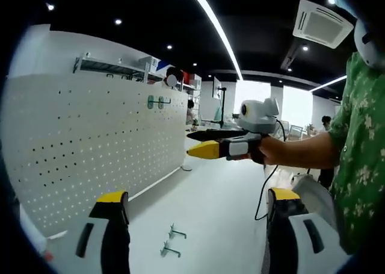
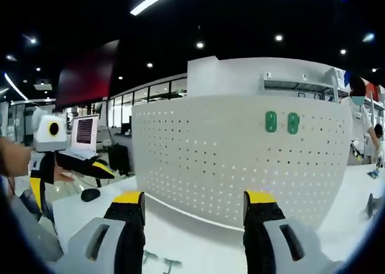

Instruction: Insert the hook assembly into the mounting plate slot until the hook locks in place.

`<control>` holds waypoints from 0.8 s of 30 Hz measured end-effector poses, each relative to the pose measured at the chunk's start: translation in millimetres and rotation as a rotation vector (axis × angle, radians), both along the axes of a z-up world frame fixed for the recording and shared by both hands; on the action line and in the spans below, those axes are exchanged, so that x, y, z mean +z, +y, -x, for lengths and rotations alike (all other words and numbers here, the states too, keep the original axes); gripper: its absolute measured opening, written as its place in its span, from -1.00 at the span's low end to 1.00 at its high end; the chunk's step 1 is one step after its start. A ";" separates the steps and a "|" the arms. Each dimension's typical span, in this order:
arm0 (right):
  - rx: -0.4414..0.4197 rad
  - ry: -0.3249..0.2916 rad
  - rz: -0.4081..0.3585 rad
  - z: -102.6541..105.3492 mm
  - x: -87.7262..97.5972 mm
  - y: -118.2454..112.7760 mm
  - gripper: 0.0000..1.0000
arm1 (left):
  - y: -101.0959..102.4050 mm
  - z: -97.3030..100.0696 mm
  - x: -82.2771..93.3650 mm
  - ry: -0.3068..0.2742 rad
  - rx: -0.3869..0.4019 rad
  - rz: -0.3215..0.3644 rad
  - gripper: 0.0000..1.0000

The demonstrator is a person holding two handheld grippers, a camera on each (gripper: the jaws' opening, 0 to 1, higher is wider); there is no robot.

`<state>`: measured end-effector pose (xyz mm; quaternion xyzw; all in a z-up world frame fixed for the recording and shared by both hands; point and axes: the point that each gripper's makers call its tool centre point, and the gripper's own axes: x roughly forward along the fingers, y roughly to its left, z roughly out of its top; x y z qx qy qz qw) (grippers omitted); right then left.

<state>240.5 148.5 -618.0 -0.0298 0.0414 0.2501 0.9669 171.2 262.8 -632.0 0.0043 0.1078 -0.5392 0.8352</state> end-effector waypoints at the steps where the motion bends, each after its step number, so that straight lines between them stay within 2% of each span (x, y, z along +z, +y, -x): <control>1: 0.005 0.006 0.002 2.5 -2.3 1.4 0.34 | 0.6 1.0 -1.4 0.001 0.002 -0.002 0.96; 11: 0.047 0.056 0.015 22.8 -23.2 14.0 0.33 | 2.5 7.4 -20.5 0.021 0.003 -0.039 0.91; 24: 0.055 0.078 0.008 31.9 -33.0 19.8 0.31 | 10.6 -6.2 -62.0 0.058 0.011 -0.120 0.56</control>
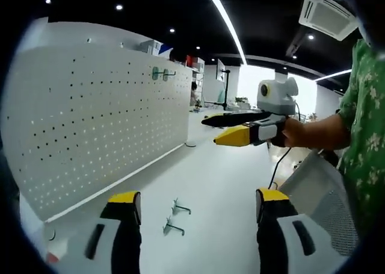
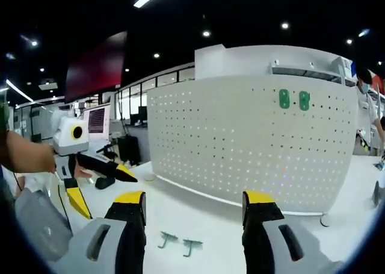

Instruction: Insert the hook assembly into the mounting plate slot until the hook locks in place.

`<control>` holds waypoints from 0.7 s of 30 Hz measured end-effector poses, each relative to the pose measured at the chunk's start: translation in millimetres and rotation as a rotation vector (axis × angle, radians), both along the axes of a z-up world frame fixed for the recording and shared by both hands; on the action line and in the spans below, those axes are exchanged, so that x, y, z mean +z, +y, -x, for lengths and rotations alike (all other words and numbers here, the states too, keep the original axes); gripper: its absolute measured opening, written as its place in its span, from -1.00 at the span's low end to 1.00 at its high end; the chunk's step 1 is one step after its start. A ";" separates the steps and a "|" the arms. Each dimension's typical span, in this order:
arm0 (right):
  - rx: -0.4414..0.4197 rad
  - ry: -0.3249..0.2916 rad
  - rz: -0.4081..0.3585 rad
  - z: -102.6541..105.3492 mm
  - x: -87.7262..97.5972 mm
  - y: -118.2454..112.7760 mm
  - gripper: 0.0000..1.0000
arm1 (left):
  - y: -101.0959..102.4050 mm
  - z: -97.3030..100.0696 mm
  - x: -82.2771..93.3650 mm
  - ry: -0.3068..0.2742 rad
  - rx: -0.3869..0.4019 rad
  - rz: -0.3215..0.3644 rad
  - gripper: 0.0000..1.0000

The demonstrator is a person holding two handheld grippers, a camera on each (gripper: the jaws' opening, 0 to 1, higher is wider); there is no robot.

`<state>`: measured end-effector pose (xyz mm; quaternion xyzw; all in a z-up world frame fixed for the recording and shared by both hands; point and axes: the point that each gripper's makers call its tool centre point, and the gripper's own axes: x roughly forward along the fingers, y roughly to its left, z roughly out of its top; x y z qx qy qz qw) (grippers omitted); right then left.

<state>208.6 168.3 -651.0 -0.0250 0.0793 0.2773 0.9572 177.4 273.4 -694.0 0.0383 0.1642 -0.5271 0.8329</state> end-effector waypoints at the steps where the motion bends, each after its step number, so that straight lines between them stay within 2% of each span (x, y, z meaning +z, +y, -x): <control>1: 0.000 0.001 0.000 0.1 -0.4 0.0 0.31 | 0.3 -0.5 -1.9 0.002 -0.001 -0.002 0.53; 3: 0.000 0.006 0.001 0.5 -2.3 -0.1 0.30 | 0.6 -2.0 -7.5 0.005 -0.005 -0.012 0.46; 14: 0.019 0.054 0.006 9.6 -21.8 6.0 0.31 | 3.3 -17.4 -47.5 0.045 -0.009 -0.103 0.33; 21: 0.061 0.112 0.033 18.3 -39.1 11.0 0.30 | 3.7 -26.9 -72.5 0.068 -0.024 -0.171 0.28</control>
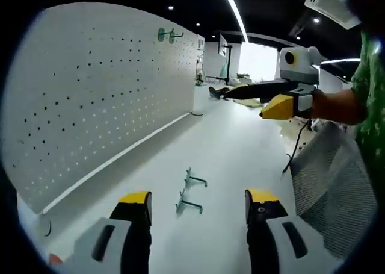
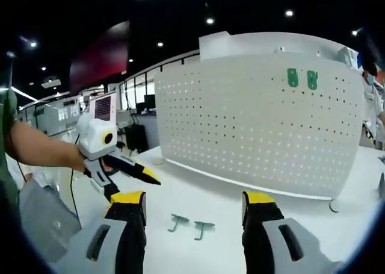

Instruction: Insert the hook assembly into the mounting plate slot until the hook locks in place.

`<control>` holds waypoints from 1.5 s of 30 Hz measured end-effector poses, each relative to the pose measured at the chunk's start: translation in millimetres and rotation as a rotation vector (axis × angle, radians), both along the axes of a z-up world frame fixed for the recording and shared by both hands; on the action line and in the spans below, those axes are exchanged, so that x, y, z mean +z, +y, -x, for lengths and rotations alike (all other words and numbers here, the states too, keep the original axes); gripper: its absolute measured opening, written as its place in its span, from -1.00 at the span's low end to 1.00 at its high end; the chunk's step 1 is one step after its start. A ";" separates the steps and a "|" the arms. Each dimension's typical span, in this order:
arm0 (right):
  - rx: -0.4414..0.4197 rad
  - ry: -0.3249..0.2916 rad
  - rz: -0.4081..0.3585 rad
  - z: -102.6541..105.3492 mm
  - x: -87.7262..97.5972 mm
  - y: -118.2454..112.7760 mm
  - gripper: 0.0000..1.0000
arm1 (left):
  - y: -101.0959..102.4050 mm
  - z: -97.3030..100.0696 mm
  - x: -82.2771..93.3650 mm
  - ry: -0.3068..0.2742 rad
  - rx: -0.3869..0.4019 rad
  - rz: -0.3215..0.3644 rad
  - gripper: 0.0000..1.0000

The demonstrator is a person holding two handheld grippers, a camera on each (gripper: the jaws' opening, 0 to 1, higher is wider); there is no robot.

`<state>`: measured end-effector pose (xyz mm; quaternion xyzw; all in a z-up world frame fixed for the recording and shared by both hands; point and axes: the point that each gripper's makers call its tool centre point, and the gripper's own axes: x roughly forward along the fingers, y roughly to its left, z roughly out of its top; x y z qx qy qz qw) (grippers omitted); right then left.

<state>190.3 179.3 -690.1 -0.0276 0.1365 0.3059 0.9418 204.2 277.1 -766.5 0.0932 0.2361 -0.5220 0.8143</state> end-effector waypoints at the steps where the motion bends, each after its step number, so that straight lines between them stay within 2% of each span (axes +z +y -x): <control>1: 0.006 0.008 0.001 1.0 -2.0 0.5 0.30 | -0.3 -0.8 -1.9 0.002 -0.002 -0.003 0.27; 8: 0.103 0.088 0.044 12.2 -25.0 9.1 0.31 | -1.9 -5.2 -16.0 0.005 -0.031 -0.046 0.24; 19: 0.222 0.134 0.083 23.7 -44.4 14.5 0.35 | 0.0 -12.4 -30.2 0.015 -0.056 -0.084 0.20; 30: 0.286 0.162 0.120 31.1 -54.3 8.8 0.37 | -6.8 -22.0 -44.6 0.019 -0.081 -0.117 0.18; 36: 0.281 0.174 0.113 30.5 -56.7 5.1 0.37 | -7.5 -26.1 -52.0 0.018 -0.096 -0.127 -0.08; 40: 0.281 0.177 0.110 30.0 -56.9 5.9 0.37 | -9.0 -28.7 -55.4 0.015 -0.103 -0.130 -0.15; 45: 0.276 0.179 0.105 26.9 -57.3 5.9 0.36 | -10.6 -29.6 -60.8 0.005 -0.124 -0.145 -0.40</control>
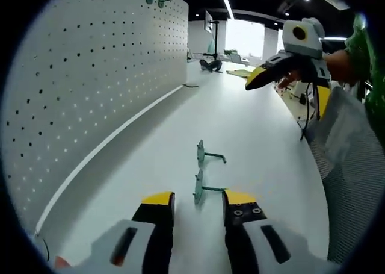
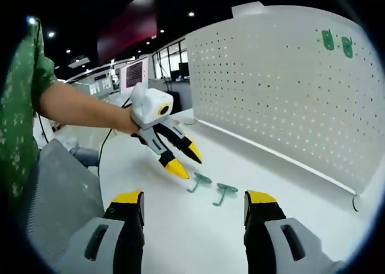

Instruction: Insert the hook assembly into the mounting plate slot until the hook locks in place.

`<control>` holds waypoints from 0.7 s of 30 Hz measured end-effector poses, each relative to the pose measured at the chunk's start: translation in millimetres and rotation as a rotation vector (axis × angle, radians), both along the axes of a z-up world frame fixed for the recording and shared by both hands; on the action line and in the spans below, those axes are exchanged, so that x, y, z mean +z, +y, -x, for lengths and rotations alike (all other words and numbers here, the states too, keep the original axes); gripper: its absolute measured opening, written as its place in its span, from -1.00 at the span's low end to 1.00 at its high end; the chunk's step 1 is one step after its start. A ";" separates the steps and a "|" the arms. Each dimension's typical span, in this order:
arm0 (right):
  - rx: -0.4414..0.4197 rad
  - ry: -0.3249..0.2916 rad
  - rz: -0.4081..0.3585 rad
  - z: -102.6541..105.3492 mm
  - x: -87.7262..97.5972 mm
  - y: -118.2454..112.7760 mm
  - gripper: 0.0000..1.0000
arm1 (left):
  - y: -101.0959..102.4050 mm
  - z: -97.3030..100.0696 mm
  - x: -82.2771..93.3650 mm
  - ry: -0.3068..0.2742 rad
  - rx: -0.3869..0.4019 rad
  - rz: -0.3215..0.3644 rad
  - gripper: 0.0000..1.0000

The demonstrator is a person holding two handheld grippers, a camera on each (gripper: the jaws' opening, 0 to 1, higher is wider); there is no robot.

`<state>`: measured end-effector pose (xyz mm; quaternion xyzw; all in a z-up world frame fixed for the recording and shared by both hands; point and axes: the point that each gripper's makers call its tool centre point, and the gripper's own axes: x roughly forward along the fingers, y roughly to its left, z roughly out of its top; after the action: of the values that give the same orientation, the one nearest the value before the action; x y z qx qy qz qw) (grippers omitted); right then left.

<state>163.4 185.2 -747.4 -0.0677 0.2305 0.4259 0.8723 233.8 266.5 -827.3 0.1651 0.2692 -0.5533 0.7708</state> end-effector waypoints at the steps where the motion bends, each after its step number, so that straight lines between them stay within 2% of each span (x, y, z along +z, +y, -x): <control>1: -0.001 0.001 -0.002 -0.2 0.1 0.1 0.36 | -0.4 0.1 -0.2 -0.001 -0.002 0.002 -0.42; 9: -0.007 0.013 -0.002 -1.3 -4.0 0.3 0.36 | -1.3 0.0 -4.8 -0.001 -0.013 -0.008 -0.64; 21: -0.009 0.020 -0.008 -2.2 -5.0 2.9 0.35 | -0.3 -0.3 -5.3 -0.016 -0.008 -0.005 -0.81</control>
<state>165.5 188.1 -752.4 -0.0588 0.2375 0.4235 0.8722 234.2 266.2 -832.6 0.1726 0.2635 -0.5543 0.7704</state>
